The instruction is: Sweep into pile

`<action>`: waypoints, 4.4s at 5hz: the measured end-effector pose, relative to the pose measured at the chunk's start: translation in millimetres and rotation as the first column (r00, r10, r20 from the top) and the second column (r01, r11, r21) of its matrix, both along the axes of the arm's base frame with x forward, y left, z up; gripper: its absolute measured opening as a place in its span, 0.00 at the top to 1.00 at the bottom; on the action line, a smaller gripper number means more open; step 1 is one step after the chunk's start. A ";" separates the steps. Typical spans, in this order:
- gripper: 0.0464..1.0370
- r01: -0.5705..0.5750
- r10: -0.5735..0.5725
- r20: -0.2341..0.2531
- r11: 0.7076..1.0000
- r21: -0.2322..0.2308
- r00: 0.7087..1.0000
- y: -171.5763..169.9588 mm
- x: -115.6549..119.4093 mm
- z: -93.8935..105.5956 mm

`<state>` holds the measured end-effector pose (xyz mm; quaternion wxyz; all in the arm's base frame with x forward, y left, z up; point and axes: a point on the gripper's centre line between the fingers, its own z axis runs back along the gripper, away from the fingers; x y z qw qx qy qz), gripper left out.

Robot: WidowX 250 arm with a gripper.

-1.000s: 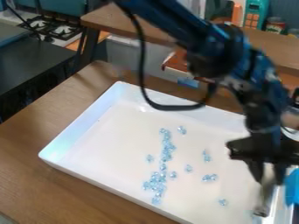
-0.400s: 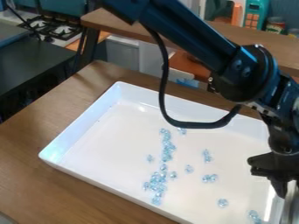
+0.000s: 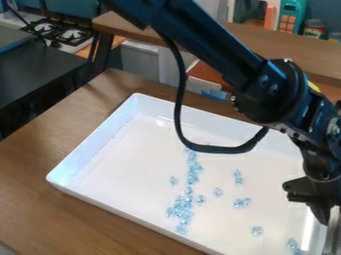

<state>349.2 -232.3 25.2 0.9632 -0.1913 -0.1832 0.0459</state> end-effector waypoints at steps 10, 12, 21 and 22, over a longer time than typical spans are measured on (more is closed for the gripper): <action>0.71 -0.052 0.050 -0.023 0.995 -0.088 0.998 27.6 -15.3 -31.9; 0.71 -0.093 0.093 -0.070 0.996 0.002 0.993 62.5 -19.6 -31.7; 0.71 -0.107 0.143 -0.075 0.925 0.363 0.987 243.0 -38.4 -19.2; 0.71 -0.129 0.163 -0.047 0.897 0.422 0.985 257.4 -36.0 -17.6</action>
